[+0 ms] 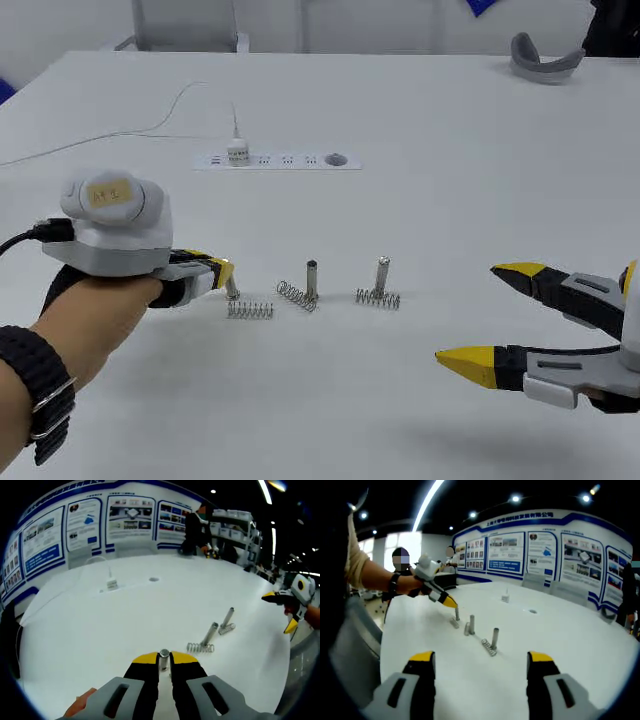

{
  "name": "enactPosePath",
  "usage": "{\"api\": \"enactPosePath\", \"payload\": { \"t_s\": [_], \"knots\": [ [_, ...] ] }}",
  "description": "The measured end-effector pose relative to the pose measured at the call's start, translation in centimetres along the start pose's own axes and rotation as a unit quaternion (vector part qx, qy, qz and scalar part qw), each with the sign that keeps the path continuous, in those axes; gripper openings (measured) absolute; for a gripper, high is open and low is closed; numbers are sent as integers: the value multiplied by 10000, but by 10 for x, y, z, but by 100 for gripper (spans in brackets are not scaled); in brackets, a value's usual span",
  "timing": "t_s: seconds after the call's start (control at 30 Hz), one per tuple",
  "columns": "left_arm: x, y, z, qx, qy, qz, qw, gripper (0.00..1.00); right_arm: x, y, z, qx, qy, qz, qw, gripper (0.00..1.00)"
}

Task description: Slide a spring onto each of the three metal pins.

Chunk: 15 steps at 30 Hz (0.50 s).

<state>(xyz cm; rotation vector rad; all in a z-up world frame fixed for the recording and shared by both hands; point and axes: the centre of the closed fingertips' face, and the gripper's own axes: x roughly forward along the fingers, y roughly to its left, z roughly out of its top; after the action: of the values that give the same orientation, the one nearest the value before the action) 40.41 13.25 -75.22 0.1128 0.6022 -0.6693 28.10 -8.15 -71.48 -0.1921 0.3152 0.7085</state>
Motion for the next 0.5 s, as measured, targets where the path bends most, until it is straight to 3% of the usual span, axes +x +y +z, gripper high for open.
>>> {"api": "enactPosePath", "payload": {
  "t_s": [0.5],
  "knots": [
    [0,-4,0,147,20,-53,9999,8,1,1,-1,0,21,10,10000,76]
  ]
}}
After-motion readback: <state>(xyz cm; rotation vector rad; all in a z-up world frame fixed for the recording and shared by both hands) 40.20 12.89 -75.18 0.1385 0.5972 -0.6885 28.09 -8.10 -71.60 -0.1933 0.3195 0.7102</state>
